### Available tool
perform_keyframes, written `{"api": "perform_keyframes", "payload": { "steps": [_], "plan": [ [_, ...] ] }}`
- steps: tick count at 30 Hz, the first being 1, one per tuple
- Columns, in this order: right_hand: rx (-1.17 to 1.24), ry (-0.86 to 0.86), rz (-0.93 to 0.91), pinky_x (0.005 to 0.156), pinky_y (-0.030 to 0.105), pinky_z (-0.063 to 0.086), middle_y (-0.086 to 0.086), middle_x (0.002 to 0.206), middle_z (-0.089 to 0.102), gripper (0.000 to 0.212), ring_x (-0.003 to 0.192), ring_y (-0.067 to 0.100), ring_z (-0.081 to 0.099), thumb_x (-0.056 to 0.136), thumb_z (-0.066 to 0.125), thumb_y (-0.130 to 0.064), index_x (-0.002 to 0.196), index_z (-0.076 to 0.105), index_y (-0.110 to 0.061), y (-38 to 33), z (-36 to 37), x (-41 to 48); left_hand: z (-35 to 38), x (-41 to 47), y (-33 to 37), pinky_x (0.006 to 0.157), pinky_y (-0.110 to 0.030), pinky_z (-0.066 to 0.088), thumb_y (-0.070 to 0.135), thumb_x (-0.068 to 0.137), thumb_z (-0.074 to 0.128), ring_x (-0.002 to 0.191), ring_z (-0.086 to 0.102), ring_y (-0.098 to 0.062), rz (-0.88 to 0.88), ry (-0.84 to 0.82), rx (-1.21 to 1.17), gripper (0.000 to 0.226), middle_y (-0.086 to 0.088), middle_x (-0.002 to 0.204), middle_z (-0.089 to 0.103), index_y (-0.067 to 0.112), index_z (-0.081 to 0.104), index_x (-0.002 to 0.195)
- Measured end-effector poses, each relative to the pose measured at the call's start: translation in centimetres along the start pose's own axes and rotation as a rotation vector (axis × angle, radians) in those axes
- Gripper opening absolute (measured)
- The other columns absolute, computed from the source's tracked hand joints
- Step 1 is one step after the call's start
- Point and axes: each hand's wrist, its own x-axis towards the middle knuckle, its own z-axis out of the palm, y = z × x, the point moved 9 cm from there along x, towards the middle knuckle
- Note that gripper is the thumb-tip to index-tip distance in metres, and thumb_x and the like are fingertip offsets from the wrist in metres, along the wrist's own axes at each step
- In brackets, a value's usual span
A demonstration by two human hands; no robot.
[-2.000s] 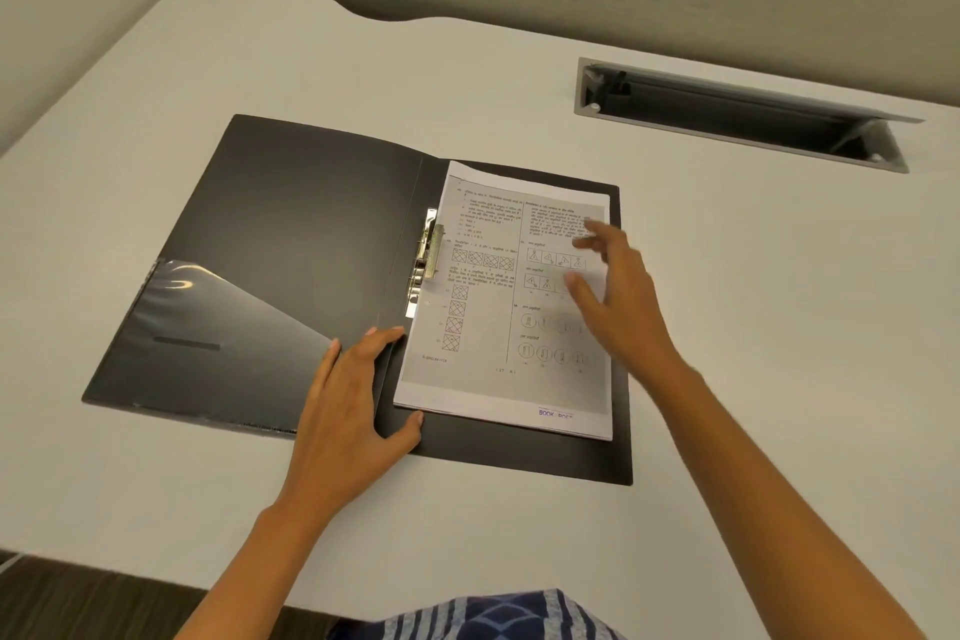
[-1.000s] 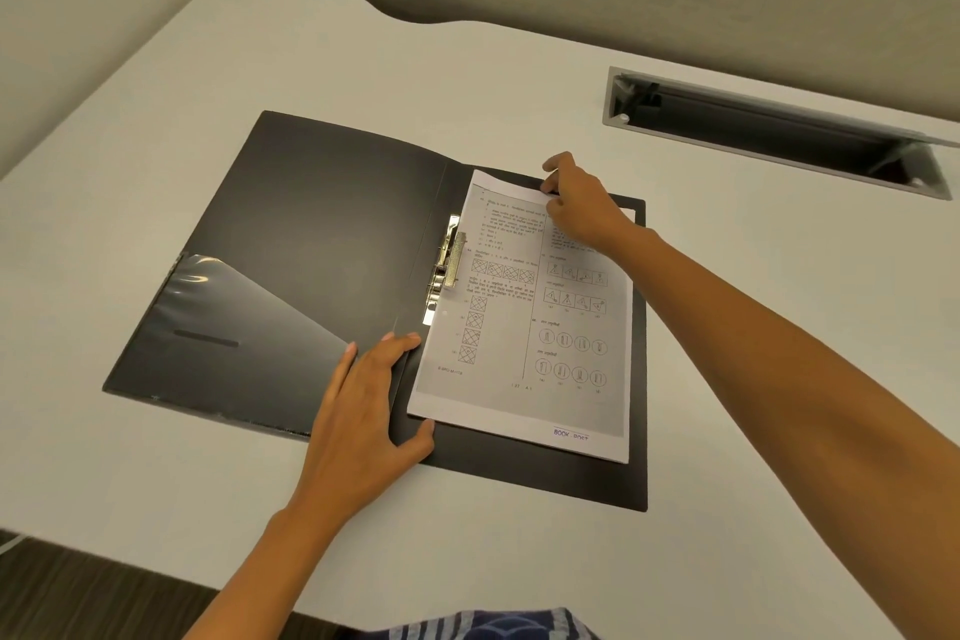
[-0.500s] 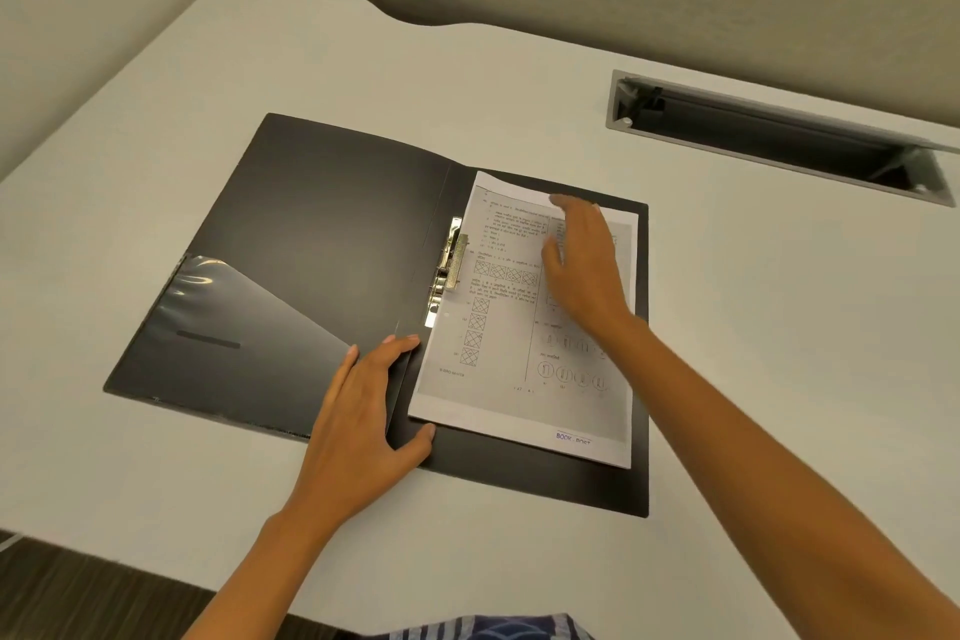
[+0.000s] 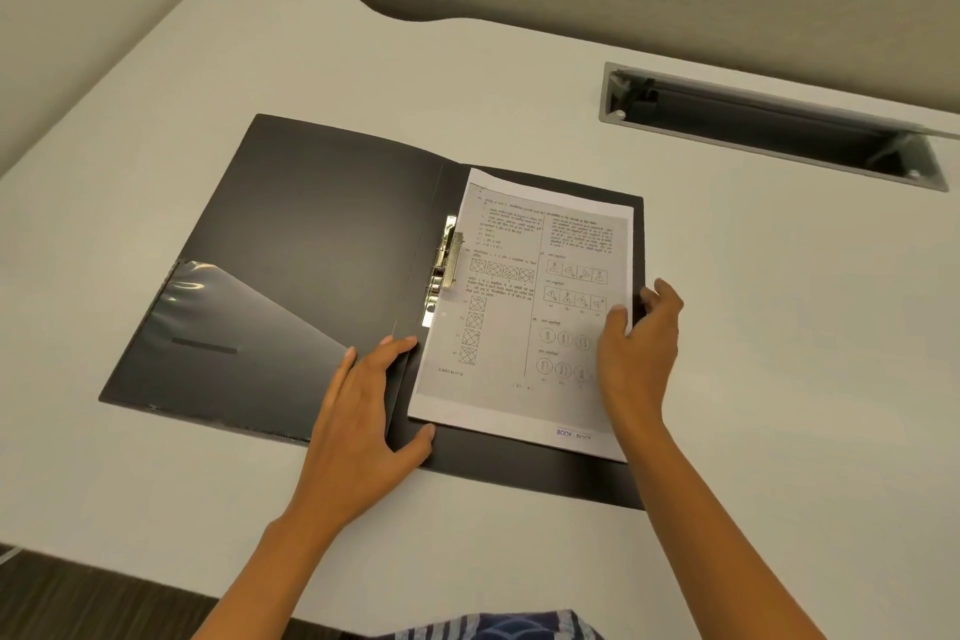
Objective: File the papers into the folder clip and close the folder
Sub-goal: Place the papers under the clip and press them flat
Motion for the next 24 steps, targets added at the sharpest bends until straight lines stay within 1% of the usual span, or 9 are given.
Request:
{"api": "perform_keyframes", "payload": {
  "steps": [7, 12, 14, 17, 20, 22, 24],
  "plan": [
    [0.021, -0.034, 0.019, 0.091, 0.035, 0.046, 0.006, 0.139, 0.044, 0.05, 0.12, 0.026, 0.05, 0.094, 0.051, -0.021, 0.137, 0.026, -0.02, -0.2, 0.1, 0.2, 0.0, 0.0, 0.1, 0.107, -0.042, 0.018, 0.058, 0.069, 0.059, 0.139, 0.008, -0.015, 0.009, -0.006, -0.012, 0.08, 0.021, 0.144, 0.025, 0.045, 0.02, 0.138],
    [0.025, -0.042, 0.035, 0.084, 0.03, 0.044, 0.007, 0.135, 0.047, 0.048, 0.116, 0.025, 0.052, 0.094, 0.051, -0.022, 0.135, 0.027, -0.019, 0.1, 0.2, 0.3, -0.1, 0.0, 0.1, 0.107, -0.041, 0.017, 0.056, 0.069, 0.061, 0.138, 0.008, -0.014, 0.013, 0.005, -0.012, 0.08, 0.021, 0.144, 0.026, 0.042, 0.023, 0.138],
    [0.023, -0.041, 0.037, 0.083, 0.028, 0.043, 0.007, 0.135, 0.047, 0.047, 0.116, 0.025, 0.053, 0.094, 0.051, -0.022, 0.135, 0.028, -0.018, 0.2, 0.1, 0.4, -0.1, 0.0, 0.2, 0.108, -0.041, 0.017, 0.053, 0.07, 0.063, 0.137, 0.009, -0.013, 0.016, 0.005, -0.012, 0.08, 0.018, 0.145, 0.029, 0.039, 0.024, 0.139],
    [0.022, -0.038, 0.041, 0.086, 0.03, 0.045, 0.007, 0.135, 0.047, 0.047, 0.116, 0.026, 0.052, 0.094, 0.051, -0.022, 0.135, 0.028, -0.018, 0.3, 0.0, 0.5, -0.1, 0.0, 0.1, 0.108, -0.041, 0.017, 0.052, 0.071, 0.064, 0.138, 0.009, -0.013, 0.013, 0.004, -0.009, 0.08, 0.013, 0.147, 0.032, 0.038, 0.025, 0.139],
    [0.013, -0.022, 0.015, 0.091, 0.034, 0.046, 0.007, 0.138, 0.044, 0.049, 0.121, 0.026, 0.048, 0.093, 0.052, -0.024, 0.136, 0.028, -0.018, -0.3, 0.1, 0.4, -0.1, 0.0, 0.1, 0.108, -0.042, 0.018, 0.052, 0.07, 0.064, 0.138, 0.009, -0.013, 0.007, 0.002, -0.007, 0.08, 0.013, 0.147, 0.032, 0.038, 0.025, 0.139],
    [-0.039, -0.013, -0.08, 0.098, 0.035, 0.042, 0.004, 0.142, 0.039, 0.052, 0.128, 0.023, 0.042, 0.093, 0.052, -0.028, 0.138, 0.028, -0.02, -1.4, 0.5, 0.0, -0.1, -0.1, 0.1, 0.108, -0.041, 0.018, 0.052, 0.07, 0.064, 0.138, 0.009, -0.012, 0.009, 0.002, -0.009, 0.081, 0.016, 0.145, 0.031, 0.038, 0.024, 0.139],
    [-0.105, -0.043, -0.238, 0.103, 0.03, 0.033, 0.002, 0.147, 0.035, 0.052, 0.133, 0.018, 0.035, 0.094, 0.049, -0.032, 0.141, 0.028, -0.022, -3.1, 1.4, -0.6, -0.2, -0.1, 0.1, 0.108, -0.042, 0.018, 0.052, 0.07, 0.064, 0.138, 0.008, -0.012, 0.009, 0.002, -0.009, 0.08, 0.015, 0.146, 0.031, 0.039, 0.024, 0.139]
  ]
}}
